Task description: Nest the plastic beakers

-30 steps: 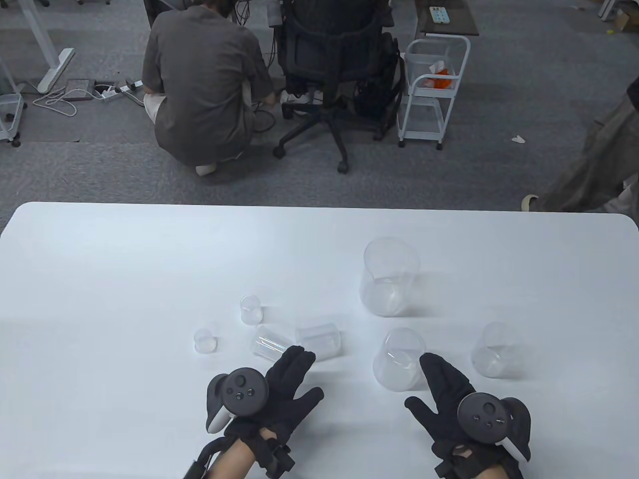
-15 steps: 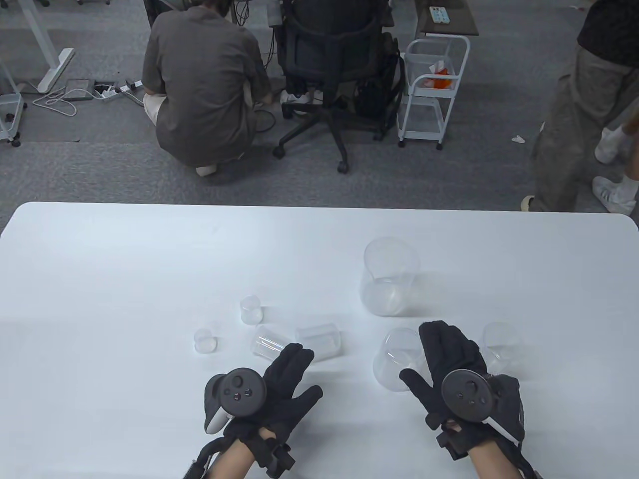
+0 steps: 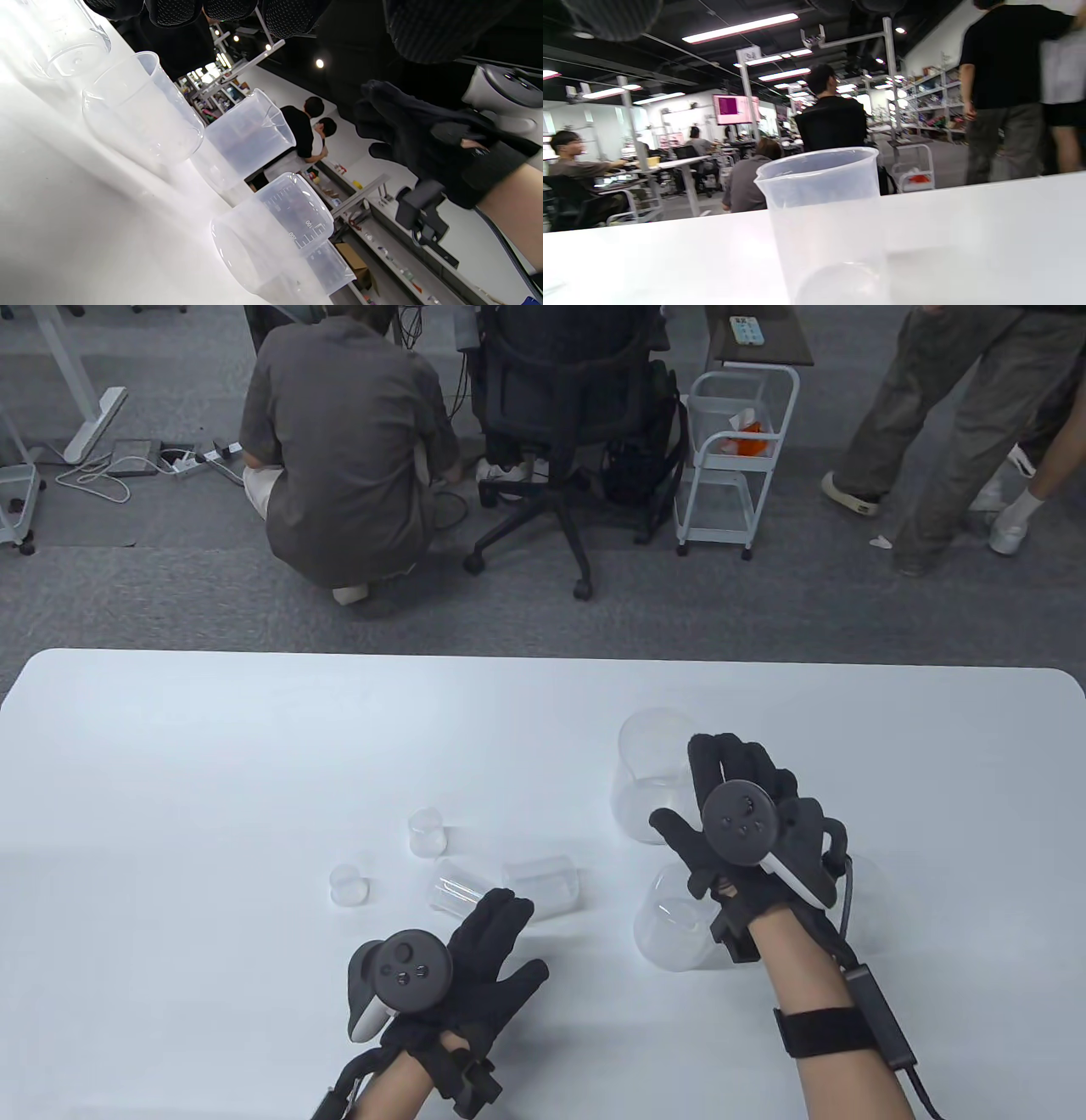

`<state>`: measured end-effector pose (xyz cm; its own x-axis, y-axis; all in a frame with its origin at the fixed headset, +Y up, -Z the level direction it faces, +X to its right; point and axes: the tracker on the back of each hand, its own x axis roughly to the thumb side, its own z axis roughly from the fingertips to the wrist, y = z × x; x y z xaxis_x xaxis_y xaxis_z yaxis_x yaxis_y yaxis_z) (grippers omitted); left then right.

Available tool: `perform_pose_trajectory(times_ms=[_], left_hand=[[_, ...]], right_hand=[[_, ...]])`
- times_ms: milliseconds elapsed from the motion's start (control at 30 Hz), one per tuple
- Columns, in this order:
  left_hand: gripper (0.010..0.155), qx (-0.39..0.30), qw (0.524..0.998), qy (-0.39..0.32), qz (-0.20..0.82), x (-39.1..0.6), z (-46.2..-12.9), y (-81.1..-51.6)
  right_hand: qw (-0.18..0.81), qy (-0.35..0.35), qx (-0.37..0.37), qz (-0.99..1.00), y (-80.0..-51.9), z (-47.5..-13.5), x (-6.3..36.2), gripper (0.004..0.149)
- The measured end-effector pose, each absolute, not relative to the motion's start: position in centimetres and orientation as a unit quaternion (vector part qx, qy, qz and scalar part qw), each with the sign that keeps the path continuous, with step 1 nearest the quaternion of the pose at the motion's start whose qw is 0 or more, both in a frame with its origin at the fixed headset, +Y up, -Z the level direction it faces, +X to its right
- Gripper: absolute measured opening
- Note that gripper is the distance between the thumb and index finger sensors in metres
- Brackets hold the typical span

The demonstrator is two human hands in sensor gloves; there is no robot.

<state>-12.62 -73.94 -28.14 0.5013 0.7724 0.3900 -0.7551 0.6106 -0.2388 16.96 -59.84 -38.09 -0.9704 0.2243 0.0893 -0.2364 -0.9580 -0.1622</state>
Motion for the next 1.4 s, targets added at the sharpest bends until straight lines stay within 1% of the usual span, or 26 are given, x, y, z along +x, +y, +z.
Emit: perform_pose_trajectory(times_ms=[100, 300, 500, 667, 833, 933, 1000, 1100, 1133, 1267, 1367, 1400], left_hand=[[0.077, -0.020, 0.866, -0.232, 0.442, -12.6, -28.2, -73.9], [0.078, -0.022, 0.866, -0.225, 0.445, -12.8, -28.3, -74.0], [0.078, -0.023, 0.867, -0.219, 0.447, -12.9, -28.4, -74.0], [0.077, -0.024, 0.868, -0.216, 0.446, -13.0, -28.5, -73.9], [0.077, -0.027, 0.869, -0.214, 0.444, -13.1, -28.5, -73.9], [0.077, -0.029, 0.870, -0.214, 0.444, -13.1, -28.6, -73.9], [0.078, -0.028, 0.870, -0.214, 0.444, -13.1, -28.6, -73.9], [0.077, -0.029, 0.870, -0.213, 0.443, -13.1, -28.6, -73.9], [0.077, -0.030, 0.870, -0.213, 0.443, -13.1, -28.6, -74.0], [0.077, -0.029, 0.872, -0.214, 0.440, -13.0, -28.6, -73.9], [0.077, -0.022, 0.873, -0.216, 0.437, -13.1, -28.5, -73.6], [0.077, -0.018, 0.873, -0.217, 0.437, -13.1, -28.5, -73.5]], right_hand=[[0.138, -0.062, 0.007, 0.988, -60.1, -40.6, 16.2, 0.089], [0.127, -0.013, -0.030, 0.991, -61.2, -44.8, 15.1, 0.091], [0.116, 0.070, -0.064, 0.989, -63.0, -48.4, 14.0, 0.096], [0.125, 0.127, -0.095, 0.979, -64.6, -50.4, 14.0, 0.101], [0.125, 0.145, -0.110, 0.975, -66.2, -51.6, 14.3, 0.103], [0.163, 0.160, -0.112, 0.967, -66.7, -51.8, 14.3, 0.102], [0.142, 0.152, -0.110, 0.972, -66.4, -51.9, 14.2, 0.103], [0.132, 0.166, -0.116, 0.970, -65.9, -52.1, 13.9, 0.105], [0.130, 0.159, -0.115, 0.972, -65.7, -52.2, 13.8, 0.105], [0.113, 0.095, -0.117, 0.982, -65.5, -52.2, 13.2, 0.100], [0.108, 0.074, -0.107, 0.986, -64.9, -51.9, 13.0, 0.098], [0.112, 0.062, -0.100, 0.987, -64.4, -51.7, 13.1, 0.098]])
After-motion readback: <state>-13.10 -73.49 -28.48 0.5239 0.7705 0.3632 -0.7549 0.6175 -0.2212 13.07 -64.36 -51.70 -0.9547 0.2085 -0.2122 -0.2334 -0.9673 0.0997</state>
